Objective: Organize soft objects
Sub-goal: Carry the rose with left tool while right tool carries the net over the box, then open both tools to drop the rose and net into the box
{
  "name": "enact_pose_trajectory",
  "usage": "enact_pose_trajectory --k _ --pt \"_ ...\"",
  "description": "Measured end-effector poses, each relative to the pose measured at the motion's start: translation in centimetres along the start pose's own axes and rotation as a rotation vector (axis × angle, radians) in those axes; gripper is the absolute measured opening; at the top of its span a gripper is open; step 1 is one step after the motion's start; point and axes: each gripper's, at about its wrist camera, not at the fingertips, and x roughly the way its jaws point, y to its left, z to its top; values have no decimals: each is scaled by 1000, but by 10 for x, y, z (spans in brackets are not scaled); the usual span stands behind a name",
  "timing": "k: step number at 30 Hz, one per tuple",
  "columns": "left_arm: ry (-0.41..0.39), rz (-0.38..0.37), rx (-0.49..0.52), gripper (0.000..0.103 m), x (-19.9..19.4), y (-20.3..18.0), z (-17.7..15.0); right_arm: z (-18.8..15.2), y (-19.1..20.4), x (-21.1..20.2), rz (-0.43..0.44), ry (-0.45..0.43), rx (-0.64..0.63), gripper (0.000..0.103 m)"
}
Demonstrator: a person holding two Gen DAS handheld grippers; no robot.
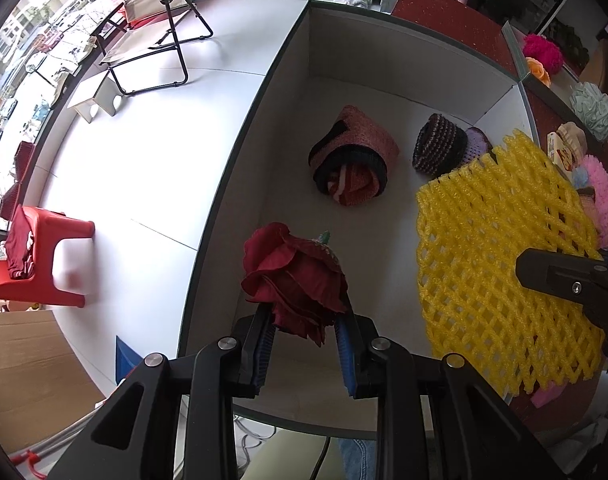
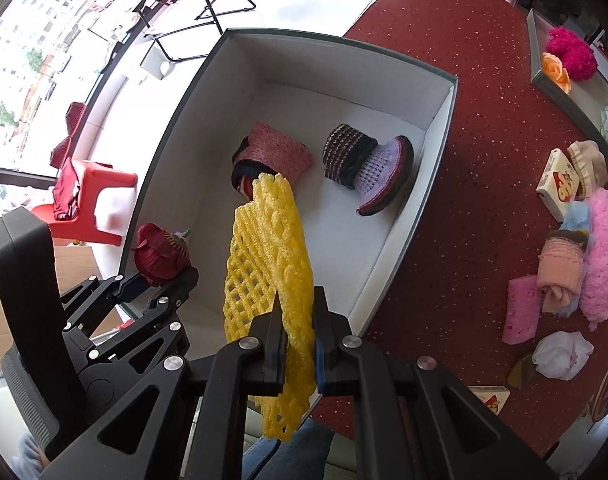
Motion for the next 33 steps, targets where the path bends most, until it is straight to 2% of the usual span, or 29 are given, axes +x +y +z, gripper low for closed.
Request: enact_pose_trajectory --k 3,5,7,9,10,11,12,13,15,19,33 --pt "2 7 1 29 0 -1 0 1 1 3 -10 5 -4 11" --pt "0 5 5 35 0 -1 -2 1 3 2 -23 1 -9 11" --pt "-8 -10 -2 80 -2 0 -3 1 6 1 -45 -11 -24 14" --pt "-38 -13 -21 89 -8 3 -5 0 9 -1 -59 -15 -38 35" --pt "-55 -22 -30 89 -12 5 -5 0 10 -2 -64 -19 -38 62" --pt "-58 -38 -35 89 -14 6 -5 -1 9 -3 -63 -27 -36 83" --pt "-53 -51 -41 91 -15 6 -5 -1 9 -6 -60 -43 -33 87" --pt "-38 -55 -47 103 -14 7 -5 -1 9 -9 -61 -56 -29 87" --pt "-29 -44 -59 103 -14 10 -7 0 8 -12 -81 -61 -26 89" --pt "-39 -50 -65 103 -20 13 -11 -4 2 -17 -99 -77 -17 102" --pt "-22 24 -13 103 -29 7 -16 -18 -9 -21 -71 -87 48 102"
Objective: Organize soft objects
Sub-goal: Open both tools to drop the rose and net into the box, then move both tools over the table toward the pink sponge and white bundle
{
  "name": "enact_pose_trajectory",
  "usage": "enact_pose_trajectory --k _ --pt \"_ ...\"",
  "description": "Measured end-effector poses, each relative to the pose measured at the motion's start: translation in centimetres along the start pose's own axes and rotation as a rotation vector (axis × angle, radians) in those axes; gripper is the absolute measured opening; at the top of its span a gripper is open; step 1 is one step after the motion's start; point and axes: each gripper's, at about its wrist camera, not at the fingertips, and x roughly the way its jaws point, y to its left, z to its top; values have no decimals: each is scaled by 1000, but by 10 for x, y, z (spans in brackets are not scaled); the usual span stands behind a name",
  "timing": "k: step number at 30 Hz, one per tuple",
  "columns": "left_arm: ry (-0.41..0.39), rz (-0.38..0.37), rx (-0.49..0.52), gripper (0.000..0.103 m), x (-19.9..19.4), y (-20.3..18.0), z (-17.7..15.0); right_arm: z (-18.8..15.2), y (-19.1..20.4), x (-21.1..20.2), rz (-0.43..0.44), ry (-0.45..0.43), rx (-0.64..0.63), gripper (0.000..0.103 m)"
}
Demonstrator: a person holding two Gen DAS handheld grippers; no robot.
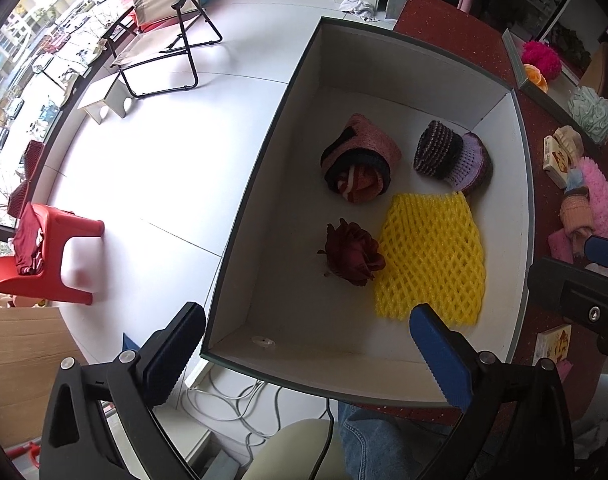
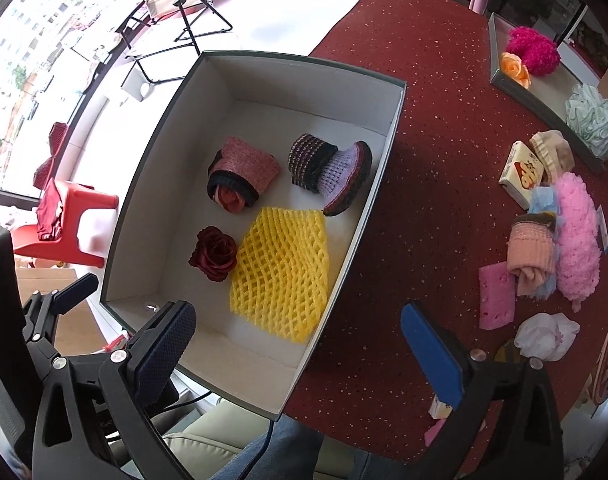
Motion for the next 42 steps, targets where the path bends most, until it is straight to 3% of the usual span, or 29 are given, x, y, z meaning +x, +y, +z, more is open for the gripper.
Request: enact_pose_trajectory --k 7,12,23,28,34,42 --pt "-1 16 94 103 -8 -25 6 -10 -25 -3 30 -11 91 102" --pt "-2 0 192 103 -13 -65 10 -29 -69 -3 26 -9 211 102" --pt "16 -88 368 103 -26 -172 10 -108 -181 8 -52 50 472 102" --pt "59 -129 392 103 -19 -218 11 -141 -208 23 -91 96 506 102" --pt "143 -131 370 103 18 -262 15 -165 -228 30 -90 117 529 102" --pt "148 -139 257 103 50 -300 35 -169 -279 13 -127 25 608 102"
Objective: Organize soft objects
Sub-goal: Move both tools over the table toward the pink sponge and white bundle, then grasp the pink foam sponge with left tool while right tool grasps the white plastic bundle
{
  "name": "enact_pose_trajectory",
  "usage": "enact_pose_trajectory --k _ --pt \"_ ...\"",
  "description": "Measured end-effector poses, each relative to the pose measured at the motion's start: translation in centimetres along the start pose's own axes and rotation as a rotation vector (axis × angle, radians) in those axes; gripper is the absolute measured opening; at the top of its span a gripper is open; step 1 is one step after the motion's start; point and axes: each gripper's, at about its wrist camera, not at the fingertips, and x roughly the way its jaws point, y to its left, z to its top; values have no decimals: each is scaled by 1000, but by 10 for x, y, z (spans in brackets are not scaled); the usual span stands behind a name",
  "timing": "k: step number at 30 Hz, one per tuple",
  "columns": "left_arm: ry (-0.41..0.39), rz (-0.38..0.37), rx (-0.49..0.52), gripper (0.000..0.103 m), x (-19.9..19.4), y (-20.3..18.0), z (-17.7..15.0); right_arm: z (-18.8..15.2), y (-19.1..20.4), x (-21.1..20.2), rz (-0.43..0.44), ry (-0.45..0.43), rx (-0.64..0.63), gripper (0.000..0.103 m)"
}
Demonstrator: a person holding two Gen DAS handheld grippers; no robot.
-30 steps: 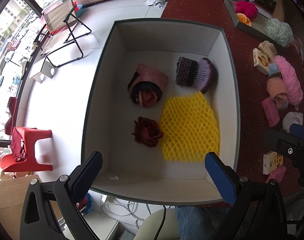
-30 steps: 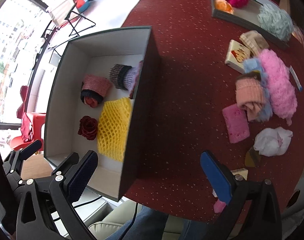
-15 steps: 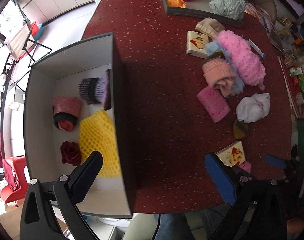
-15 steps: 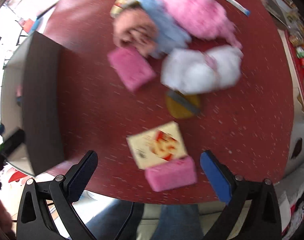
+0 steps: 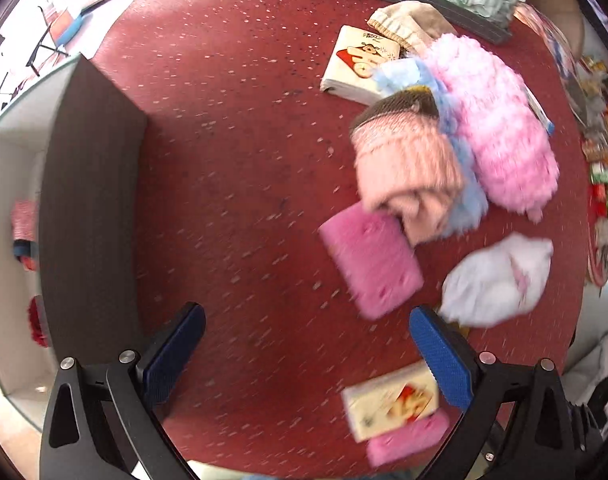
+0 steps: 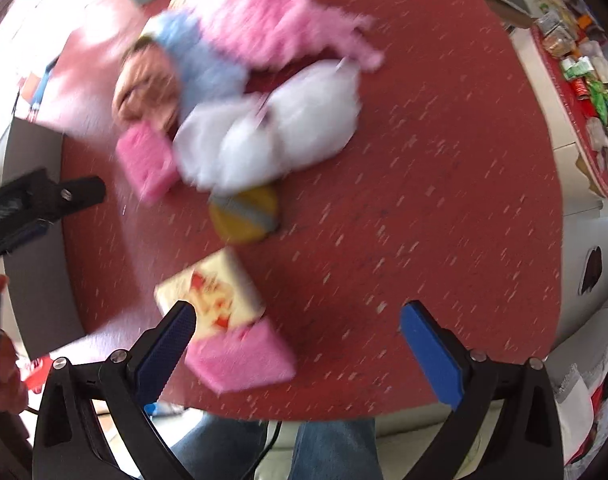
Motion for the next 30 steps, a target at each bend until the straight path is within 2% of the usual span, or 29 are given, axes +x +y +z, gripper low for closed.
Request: enact_pose_trajectory --k 5,12,15,20,23,26,30 --pt "4 -8 -67 103 17 -10 15 38 -17 -4 38 -39 51 102" --pt "14 59 -83 103 47 -26 20 85 -33 -3 108 -57 139 102" --pt "-11 118 -79 103 47 -18 19 99 -39 5 139 -36 195 102" --pt "-4 110 -103 103 52 -3 19 121 -65 21 235 20 358 102" --pt "-14 126 -62 103 54 -11 22 127 -76 34 273 45 433 102" --pt "-3 151 -9 103 63 -21 26 130 -69 47 277 66 464 102" --pt "-17 111 16 103 67 -23 31 130 -64 61 288 118 477 102"
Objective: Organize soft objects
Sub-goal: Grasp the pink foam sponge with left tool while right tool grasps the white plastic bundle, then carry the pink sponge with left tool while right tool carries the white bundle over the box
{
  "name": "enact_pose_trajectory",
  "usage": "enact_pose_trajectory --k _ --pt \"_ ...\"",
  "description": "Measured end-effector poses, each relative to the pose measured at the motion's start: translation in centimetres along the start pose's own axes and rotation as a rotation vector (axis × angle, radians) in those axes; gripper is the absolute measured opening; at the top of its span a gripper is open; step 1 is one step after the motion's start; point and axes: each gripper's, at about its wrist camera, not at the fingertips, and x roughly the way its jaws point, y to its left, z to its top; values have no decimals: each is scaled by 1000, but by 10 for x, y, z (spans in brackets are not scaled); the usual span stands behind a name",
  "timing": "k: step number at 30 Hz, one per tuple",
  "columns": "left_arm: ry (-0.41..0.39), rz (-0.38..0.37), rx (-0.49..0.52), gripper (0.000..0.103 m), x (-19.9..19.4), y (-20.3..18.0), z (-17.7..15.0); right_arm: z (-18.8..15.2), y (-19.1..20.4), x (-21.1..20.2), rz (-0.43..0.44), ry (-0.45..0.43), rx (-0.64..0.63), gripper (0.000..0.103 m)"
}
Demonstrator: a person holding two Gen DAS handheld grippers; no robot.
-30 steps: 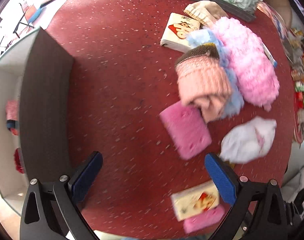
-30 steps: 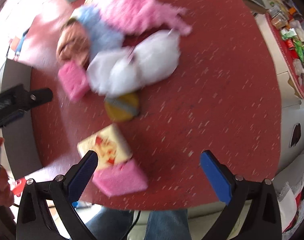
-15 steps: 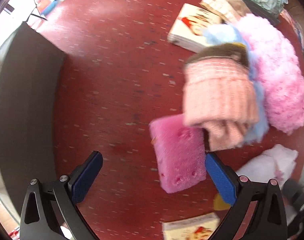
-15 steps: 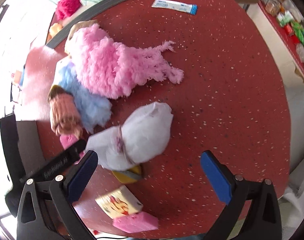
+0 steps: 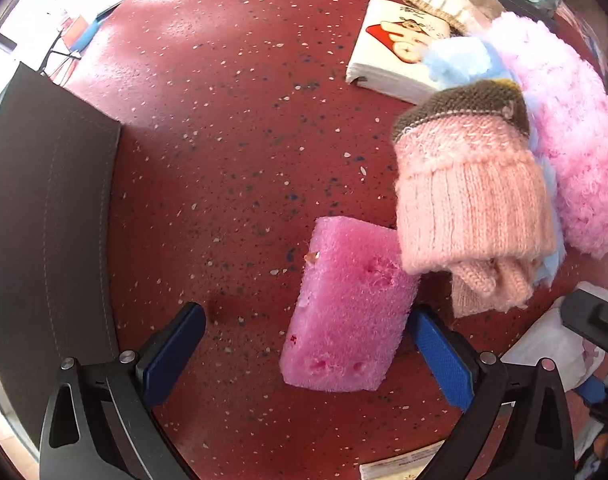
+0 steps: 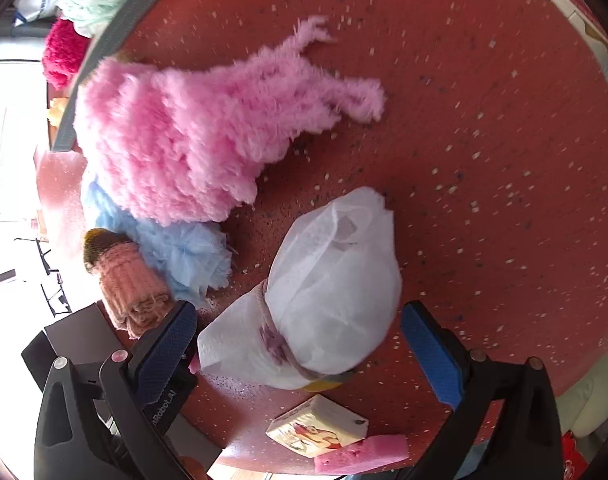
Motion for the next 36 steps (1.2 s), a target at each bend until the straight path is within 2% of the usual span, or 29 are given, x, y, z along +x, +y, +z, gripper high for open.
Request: enact_pose_trajectory --k 3,7,10,11,15,16,17,19,20,21,22,27,30,36 --pt "-21 -54 9 103 3 8 1 -3 -4 1 -33 3 -18 99" --pt "-50 -49 -3 103 5 15 -4 -2 -2 7 -67 6 -37 87" --pt "-43 -50 -1 103 6 19 -8 -3 -2 8 -75 11 -47 76" --pt "-24 -49 8 103 7 19 -6 -3 -2 7 -78 15 -58 70" --pt "1 -17 79 103 5 17 -9 -5 2 9 -43 44 -75 59" --pt "-7 -1 112 98 4 13 -8 -6 1 8 -38 45 -82 57" --pt "-17 0 144 94 2 10 -9 -7 0 6 -39 42 -95 57" --pt "-11 -55 160 70 -1 9 -11 -14 -2 3 -47 35 -133 57" --pt "-5 -66 156 64 -3 8 -12 -22 -1 3 -53 30 -149 57" --pt "-6 -67 157 52 -6 7 -13 -27 0 2 -59 26 -164 57" --pt "-7 -68 166 49 -7 7 -14 -31 2 -1 -59 23 -176 57" --pt "0 -60 242 49 -15 10 -33 -49 -10 -14 -63 8 -225 57" --pt "-3 -57 266 49 -23 19 -51 -72 -18 -25 -72 -7 -257 57" --pt "0 -104 278 49 -42 34 -91 -116 -28 -30 -103 -15 -290 57"
